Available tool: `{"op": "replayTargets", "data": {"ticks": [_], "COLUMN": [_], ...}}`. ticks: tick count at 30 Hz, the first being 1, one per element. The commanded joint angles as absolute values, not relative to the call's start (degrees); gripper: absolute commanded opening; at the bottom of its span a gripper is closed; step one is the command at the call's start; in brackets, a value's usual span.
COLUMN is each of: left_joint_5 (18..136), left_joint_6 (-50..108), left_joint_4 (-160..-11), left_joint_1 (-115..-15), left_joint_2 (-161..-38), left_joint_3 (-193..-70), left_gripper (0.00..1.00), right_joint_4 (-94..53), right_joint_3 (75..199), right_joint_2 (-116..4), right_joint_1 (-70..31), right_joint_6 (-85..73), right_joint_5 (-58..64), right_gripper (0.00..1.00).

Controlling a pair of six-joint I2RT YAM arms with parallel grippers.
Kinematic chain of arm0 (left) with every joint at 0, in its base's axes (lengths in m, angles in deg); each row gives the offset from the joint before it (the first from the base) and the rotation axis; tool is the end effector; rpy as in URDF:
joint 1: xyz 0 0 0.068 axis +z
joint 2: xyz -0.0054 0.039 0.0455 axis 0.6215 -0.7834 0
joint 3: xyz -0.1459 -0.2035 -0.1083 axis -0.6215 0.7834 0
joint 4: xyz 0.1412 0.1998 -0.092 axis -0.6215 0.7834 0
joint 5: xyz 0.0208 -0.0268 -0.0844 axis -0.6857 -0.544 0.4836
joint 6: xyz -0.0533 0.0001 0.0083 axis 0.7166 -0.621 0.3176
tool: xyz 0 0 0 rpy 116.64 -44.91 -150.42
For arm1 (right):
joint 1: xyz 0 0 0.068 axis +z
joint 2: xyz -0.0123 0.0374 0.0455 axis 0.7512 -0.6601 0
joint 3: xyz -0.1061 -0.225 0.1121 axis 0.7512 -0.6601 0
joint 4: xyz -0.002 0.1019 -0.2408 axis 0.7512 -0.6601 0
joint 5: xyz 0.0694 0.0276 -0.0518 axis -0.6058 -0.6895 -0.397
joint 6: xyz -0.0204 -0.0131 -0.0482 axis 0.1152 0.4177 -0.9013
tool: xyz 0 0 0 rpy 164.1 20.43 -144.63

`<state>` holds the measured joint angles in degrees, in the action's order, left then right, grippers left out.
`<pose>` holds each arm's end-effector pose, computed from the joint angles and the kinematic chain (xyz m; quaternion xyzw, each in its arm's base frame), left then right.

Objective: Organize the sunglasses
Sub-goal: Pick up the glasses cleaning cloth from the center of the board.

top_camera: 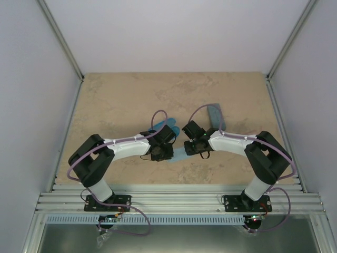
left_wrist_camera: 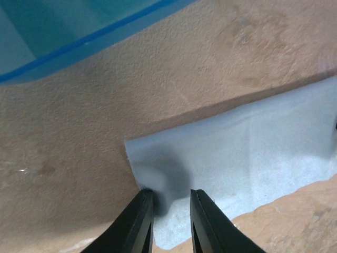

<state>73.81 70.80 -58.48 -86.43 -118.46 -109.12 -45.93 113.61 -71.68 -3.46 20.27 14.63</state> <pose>0.1945 -0.2207 0.1451 -0.0380 0.9828 -0.1633 0.0774 0.2161 0.2145 0.1435 -0.0998 0.9801 0.0813 0.1508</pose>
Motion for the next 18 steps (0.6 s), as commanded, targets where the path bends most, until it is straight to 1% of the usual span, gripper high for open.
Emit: {"op": "replayTargets", "data": {"ticks": [1, 6, 9, 11, 12, 18], "left_joint_5": [74.6, 74.2, 73.3, 72.5, 72.0, 69.0], "left_joint_6": [72.4, 72.8, 72.9, 73.0, 73.1, 73.8], "left_joint_4": [-55.3, -54.2, -53.7, -53.3, -53.0, -52.4], "left_joint_1": [-87.2, -87.4, -87.4, -87.4, -87.4, -87.4], "left_joint_2": [-121.8, -123.1, -123.3, -123.2, -123.0, -120.8], "left_joint_3": [-109.3, -109.9, -110.2, -110.7, -111.0, -111.9], "left_gripper": [0.21, 0.18, 0.09, 0.01, 0.00, 0.00], "right_joint_4": [-47.0, -46.3, -45.6, -44.9, -44.7, -45.4], "right_joint_3": [110.9, 110.1, 109.6, 109.3, 109.3, 110.8], "right_joint_2": [-74.7, -74.3, -73.9, -73.1, -72.8, -70.5], "right_joint_1": [-2.9, -2.9, -2.8, -2.8, -2.8, -2.8], "right_joint_6": [20.8, 20.9, 20.9, 21.0, 20.9, 21.0], "right_joint_5": [12.5, 11.6, 11.1, 11.0, 11.0, 11.0], "right_gripper": [0.12, 0.07, 0.01, 0.01, 0.01, 0.01]}}
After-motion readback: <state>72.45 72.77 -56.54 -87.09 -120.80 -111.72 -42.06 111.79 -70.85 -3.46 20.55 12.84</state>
